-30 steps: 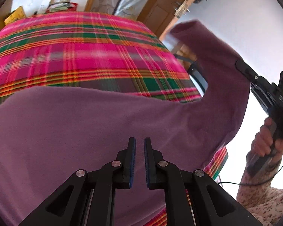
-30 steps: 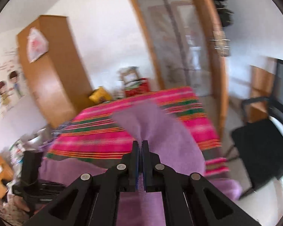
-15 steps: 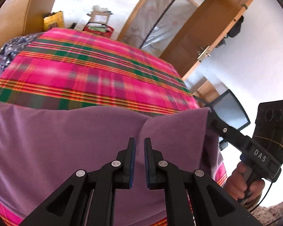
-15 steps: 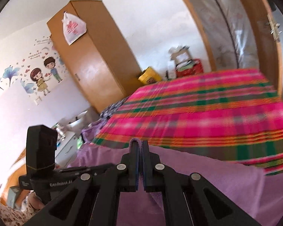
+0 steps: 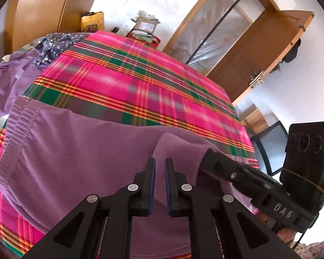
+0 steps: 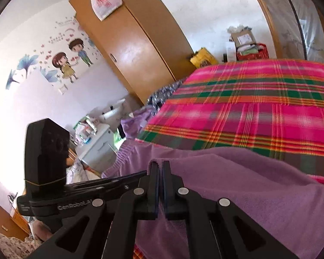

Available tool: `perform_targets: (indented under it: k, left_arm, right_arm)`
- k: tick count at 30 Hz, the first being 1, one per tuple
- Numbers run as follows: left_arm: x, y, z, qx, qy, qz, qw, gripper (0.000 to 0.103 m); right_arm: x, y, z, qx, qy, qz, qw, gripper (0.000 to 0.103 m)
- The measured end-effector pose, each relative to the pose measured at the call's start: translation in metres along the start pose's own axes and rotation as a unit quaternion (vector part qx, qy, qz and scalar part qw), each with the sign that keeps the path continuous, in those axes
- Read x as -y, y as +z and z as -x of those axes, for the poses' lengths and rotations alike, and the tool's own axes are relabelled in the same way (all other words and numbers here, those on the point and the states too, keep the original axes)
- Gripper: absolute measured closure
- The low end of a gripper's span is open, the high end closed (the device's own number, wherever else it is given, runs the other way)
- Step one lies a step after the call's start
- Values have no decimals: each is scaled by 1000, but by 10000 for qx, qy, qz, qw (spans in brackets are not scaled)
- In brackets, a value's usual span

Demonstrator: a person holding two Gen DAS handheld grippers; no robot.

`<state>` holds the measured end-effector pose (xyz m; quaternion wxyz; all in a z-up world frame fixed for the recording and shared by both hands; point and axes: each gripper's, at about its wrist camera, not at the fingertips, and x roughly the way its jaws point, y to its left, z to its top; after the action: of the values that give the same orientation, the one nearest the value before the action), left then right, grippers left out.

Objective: Fold clothes

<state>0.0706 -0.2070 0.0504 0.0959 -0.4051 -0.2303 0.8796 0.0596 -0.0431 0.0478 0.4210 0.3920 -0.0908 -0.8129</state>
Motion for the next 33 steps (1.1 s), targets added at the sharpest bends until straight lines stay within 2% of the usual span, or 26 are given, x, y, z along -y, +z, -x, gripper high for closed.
perform_targets:
  k: [3,4,5,7,9,13,16,20,24,28,31,32,33]
  left_arm:
    - [2,2,1,20,42,-51,10000,94]
    - [4,3,1,30,24,-77,10000,94]
    - [6,4,0,39,6,-103,9999,94]
    - [12,7,-3,53,-13,-170,9998,94]
    - [19,9,-5,44,-112,-251,9996,94]
    - [39,8,-14,-98,-406,-404,9983,94]
    - [61,0,-29,-406,-665,-705,9945,94]
    - [83,-12,-52,-802,-814,-1003,9884,94]
    - [91,-21,-76,-1175,-771,-1106,9839,94]
    - [88,-26,-85,-1348,-759,-1014,9827,94]
    - [84,-27,-83,-1356,-774,-949,9832,94]
    - [83,-26,-82,-1340,-776,-937,9835,94]
    - [82,-26,-80,-1325,-778,-926,9838,94]
  right_arm:
    - [3,-6,-7,-218,-58,-89,9997,98]
    - [5,-8,-6,-284,-98,-89,9995,95]
    - [7,-10,-1,-268,-189,-89,9994,91]
    - [11,-13,11,-194,-397,-96,9990,76]
    - [17,-16,30,-64,-516,-73,9986,69]
    - [44,-22,81,347,-1016,-346,9936,68]
    - [70,-29,118,646,-1494,-658,9845,65]
    - [108,-51,149,631,-2144,-1160,9678,65]
    - [130,-71,151,342,-2156,-1501,9643,61]
    - [145,-86,140,36,-1953,-1729,9654,60]
    - [141,-85,131,38,-1762,-1703,9695,62]
    - [139,-84,130,80,-1768,-1652,9702,66]
    - [135,-82,129,127,-1820,-1539,9711,83]
